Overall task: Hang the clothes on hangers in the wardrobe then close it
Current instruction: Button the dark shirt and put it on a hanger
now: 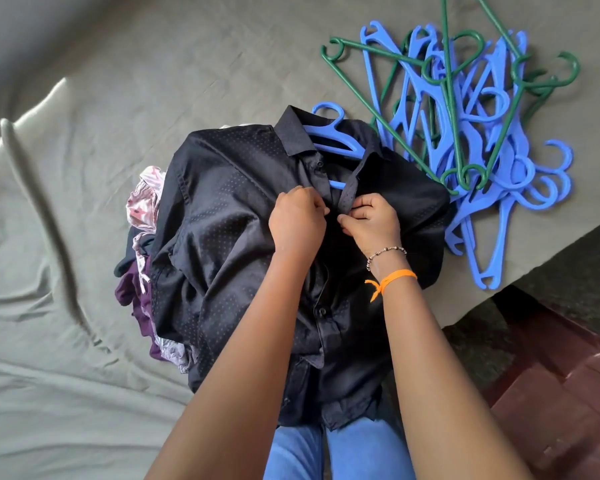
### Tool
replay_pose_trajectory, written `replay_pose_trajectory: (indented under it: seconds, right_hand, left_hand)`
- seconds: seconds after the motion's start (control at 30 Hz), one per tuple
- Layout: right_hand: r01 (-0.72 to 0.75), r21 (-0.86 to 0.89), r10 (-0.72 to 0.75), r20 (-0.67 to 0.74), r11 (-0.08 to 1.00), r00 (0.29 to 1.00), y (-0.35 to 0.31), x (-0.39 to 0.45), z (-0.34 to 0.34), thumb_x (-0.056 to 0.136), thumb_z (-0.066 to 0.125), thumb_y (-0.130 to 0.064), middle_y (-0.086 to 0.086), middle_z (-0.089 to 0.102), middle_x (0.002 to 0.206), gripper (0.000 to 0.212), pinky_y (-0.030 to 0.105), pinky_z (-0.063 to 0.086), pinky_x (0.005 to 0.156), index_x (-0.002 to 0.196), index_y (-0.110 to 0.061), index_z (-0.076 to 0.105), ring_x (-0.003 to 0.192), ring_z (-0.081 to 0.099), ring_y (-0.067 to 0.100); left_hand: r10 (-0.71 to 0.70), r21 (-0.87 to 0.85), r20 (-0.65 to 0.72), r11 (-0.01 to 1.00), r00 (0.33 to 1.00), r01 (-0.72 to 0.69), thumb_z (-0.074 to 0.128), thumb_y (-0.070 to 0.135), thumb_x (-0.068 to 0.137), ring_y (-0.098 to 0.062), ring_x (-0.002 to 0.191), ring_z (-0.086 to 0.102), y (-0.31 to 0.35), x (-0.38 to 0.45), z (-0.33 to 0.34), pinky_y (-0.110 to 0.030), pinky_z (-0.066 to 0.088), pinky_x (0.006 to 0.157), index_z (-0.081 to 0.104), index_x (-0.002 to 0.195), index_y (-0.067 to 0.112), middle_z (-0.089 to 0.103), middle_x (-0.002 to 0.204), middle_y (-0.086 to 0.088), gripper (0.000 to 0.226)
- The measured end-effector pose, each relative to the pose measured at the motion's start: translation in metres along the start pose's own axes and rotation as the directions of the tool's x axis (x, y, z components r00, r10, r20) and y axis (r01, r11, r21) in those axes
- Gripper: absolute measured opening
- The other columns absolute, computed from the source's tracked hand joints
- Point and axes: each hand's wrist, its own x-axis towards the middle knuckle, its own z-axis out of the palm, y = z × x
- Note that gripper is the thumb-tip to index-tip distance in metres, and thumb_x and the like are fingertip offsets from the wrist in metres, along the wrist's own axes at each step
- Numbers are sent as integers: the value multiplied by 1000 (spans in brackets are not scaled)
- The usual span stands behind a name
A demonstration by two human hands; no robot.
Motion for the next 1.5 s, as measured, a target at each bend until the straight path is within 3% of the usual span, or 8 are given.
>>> replay_pose_trajectory:
  seconds: [0.27, 0.37, 0.67, 0.87, 1.0, 1.2, 1.37, 1.5]
  right_hand:
    - [150, 105, -144, -64, 983, 987, -13, -12, 11, 74, 70, 2, -7, 61, 76, 33, 18, 52, 69, 77, -24, 51, 62, 59, -2]
    - [181, 121, -171, -95, 976, 981, -13, -14, 11, 74, 71, 2, -7, 61, 77, 33, 17, 52, 68, 78, -25, 51, 64, 60, -2]
    - [190, 252, -170, -97, 949, 981, -9, -20, 9, 82, 59, 9, 7, 65, 76, 20, 26, 57, 68, 82, -10, 56, 67, 69, 15]
    - [225, 181, -208, -108, 957, 972, -14, -18, 8, 71, 75, 4, -1, 63, 71, 31, 14, 51, 65, 74, -18, 54, 63, 62, 0]
    - [272, 129, -254, -136, 954, 957, -16, -17, 13, 71, 77, 0, 0, 63, 67, 34, 19, 53, 62, 71, -21, 51, 59, 60, 5]
    - [228, 121, -220, -79, 966, 972, -8, -17, 12, 69, 79, 2, -2, 62, 67, 30, 15, 50, 63, 72, -19, 58, 59, 58, 0]
    - [207, 110, -202, -62, 972, 978, -4, -16, 9, 80, 70, -3, 4, 68, 75, 17, 26, 56, 72, 75, -19, 65, 72, 66, 15]
    - [137, 143, -141, 18, 980, 990, -6, -13, 4, 90, 57, -3, 4, 65, 73, 11, 22, 56, 68, 84, -7, 65, 67, 63, 11]
  left_hand:
    - [-182, -387, 196, 889, 964, 246, 62, 14, 88, -16, 90, 63, 0, 3, -10, -27, 49, 84, 68, 80, 19, 71, 89, -2, 12]
    - [-191, -442, 237, 852, 953, 281, 62, 13, 89, -14, 80, 60, 0, 5, -11, -24, 47, 75, 66, 73, 17, 66, 77, 1, 17]
    - [-212, -435, 255, 846, 943, 308, 66, 16, 87, -13, 76, 59, -1, 8, -9, -28, 50, 79, 70, 79, 14, 68, 78, -2, 9]
    - [-180, -506, 311, 800, 933, 323, 63, 14, 90, -8, 65, 54, -2, 7, -17, -20, 46, 71, 69, 74, 10, 63, 66, 1, 17]
    - [-200, -510, 339, 782, 919, 358, 74, 24, 81, -5, 61, 53, -1, 8, -21, -16, 45, 66, 66, 64, 12, 61, 62, 3, 22]
    - [-273, -474, 331, 779, 903, 410, 72, 9, 80, -14, 72, 60, 1, 8, -13, -32, 54, 85, 64, 58, 14, 63, 62, 0, 24]
    - [-267, -548, 345, 721, 900, 424, 75, 15, 80, -6, 61, 54, 1, 10, -18, -20, 48, 72, 67, 66, 15, 60, 61, 3, 16]
    - [-218, -545, 317, 754, 923, 365, 71, 16, 84, -5, 58, 49, 1, 5, -17, -13, 44, 59, 65, 67, 13, 57, 61, 2, 18]
